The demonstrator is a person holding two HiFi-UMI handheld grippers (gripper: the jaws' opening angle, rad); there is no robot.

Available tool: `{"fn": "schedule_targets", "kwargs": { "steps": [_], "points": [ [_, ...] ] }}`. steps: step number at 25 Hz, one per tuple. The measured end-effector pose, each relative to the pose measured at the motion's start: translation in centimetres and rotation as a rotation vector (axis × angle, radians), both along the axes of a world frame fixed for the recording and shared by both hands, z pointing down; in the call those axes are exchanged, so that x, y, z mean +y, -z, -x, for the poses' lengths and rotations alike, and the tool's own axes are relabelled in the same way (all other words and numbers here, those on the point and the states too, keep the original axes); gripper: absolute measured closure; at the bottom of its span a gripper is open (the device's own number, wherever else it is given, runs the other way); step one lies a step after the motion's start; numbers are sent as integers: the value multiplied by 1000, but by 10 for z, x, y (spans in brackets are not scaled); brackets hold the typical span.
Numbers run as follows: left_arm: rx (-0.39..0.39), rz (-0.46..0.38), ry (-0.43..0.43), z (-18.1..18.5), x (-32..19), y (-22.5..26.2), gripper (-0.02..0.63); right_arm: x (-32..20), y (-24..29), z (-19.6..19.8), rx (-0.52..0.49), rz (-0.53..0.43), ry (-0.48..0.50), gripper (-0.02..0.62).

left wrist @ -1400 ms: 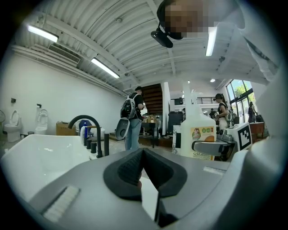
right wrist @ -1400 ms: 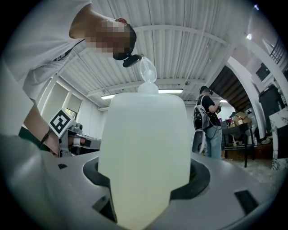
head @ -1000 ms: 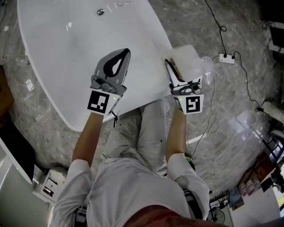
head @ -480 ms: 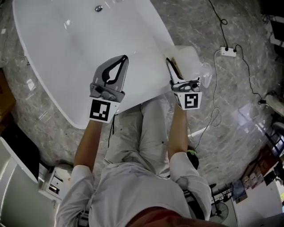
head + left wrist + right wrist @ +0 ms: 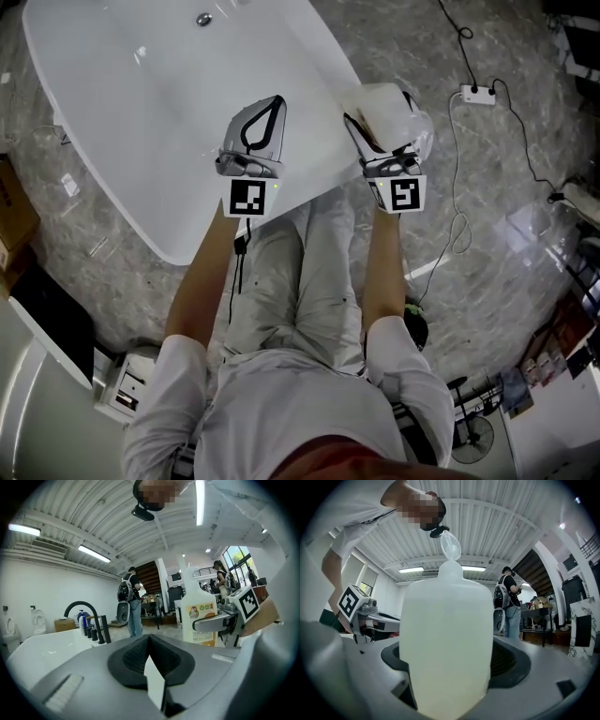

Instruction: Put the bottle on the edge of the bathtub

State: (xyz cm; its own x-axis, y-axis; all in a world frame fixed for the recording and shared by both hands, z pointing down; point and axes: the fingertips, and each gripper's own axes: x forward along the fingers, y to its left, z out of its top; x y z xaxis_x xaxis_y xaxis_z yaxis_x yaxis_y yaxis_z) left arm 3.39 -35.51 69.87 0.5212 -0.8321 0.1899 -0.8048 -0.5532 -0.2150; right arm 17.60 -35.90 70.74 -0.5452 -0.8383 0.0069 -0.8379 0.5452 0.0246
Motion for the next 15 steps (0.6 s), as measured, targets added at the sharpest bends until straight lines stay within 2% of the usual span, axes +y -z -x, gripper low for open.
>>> {"fn": "schedule_targets", "kwargs": {
  "steps": [5,7,9,11,15],
  "points": [
    [-6,0,24,-1,8,28,605,10,27,-6,13,23,6,112],
    [19,-7,38,3,4,40,604,8,37,-6,14,36,7,110],
    [37,-20,51,8,4,56,602,11,48,-3,0,54,3,106],
    [18,-52,42,12,9,79,595,20,63,1,-8,70,0,101],
    [98,-55,70,15,21,127,586,37,102,3,-2,82,-9,97]
  ]
}}
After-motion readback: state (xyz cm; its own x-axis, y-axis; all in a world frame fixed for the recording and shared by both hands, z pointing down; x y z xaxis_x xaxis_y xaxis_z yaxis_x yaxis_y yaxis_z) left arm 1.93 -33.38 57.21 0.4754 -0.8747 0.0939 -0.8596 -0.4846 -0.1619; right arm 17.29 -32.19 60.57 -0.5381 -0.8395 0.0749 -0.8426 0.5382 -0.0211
